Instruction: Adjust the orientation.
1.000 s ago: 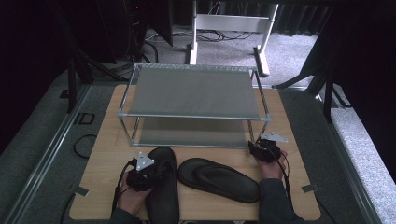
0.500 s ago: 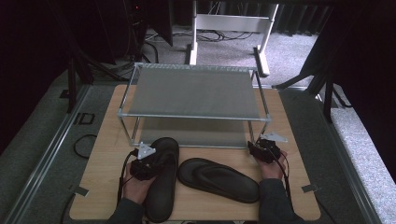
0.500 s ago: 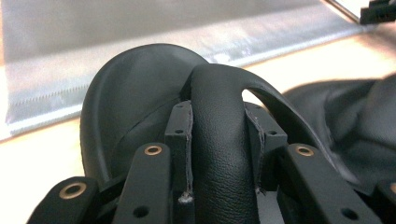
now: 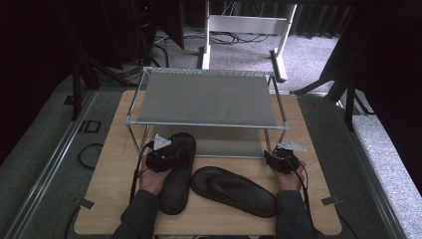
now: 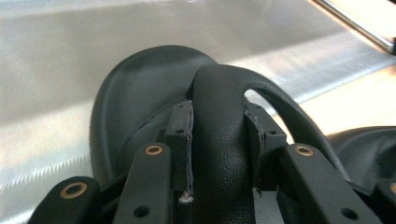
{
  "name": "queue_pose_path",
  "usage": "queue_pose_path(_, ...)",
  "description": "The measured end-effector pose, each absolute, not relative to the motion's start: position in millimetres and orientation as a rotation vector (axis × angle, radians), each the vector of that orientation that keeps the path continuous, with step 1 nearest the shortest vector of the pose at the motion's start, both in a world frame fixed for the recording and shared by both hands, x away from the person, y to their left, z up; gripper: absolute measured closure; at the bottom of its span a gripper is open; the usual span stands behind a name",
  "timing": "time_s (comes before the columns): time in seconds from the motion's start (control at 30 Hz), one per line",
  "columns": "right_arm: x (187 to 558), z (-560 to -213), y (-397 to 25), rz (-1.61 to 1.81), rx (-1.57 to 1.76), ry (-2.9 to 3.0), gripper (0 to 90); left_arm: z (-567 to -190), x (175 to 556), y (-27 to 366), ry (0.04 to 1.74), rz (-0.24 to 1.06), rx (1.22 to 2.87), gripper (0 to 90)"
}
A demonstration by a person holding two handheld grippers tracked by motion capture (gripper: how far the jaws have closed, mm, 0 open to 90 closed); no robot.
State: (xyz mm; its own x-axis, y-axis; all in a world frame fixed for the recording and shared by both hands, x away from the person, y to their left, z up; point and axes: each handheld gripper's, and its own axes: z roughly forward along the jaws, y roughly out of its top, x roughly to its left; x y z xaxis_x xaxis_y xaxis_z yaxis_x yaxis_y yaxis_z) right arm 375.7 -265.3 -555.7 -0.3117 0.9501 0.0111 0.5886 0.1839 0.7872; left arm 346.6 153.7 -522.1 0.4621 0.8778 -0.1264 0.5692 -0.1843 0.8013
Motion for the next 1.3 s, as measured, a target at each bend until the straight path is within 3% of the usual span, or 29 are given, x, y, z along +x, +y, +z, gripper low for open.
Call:
queue_pose_path(0.17, 376, -556, -265, 0.972, 1.438, 1.976, 50.8, -525, 358, 152, 1.228, 0.476, 1.870, 66.5)
queue_pose_path(0.27, 376, -556, -265, 0.972, 1.438, 1.976, 50.8, -523, 355, 151, 1.217, 0.497, 1.870, 62.3)
queue_pose_path(0.3, 376, -556, -265, 0.973, 1.442, 1.975, 50.0, -522, 354, 151, 1.218, 0.499, 1.860, 55.7)
queue_pose_path(0.57, 374, -555, -265, 0.976, 1.427, 1.968, 41.9, -515, 329, 154, 1.167, 0.538, 1.875, 46.2)
queue_pose_path(1.3, 371, -555, -262, 0.984, 1.387, 1.985, 41.6, -520, 256, 178, 1.210, 0.552, 1.868, 36.8)
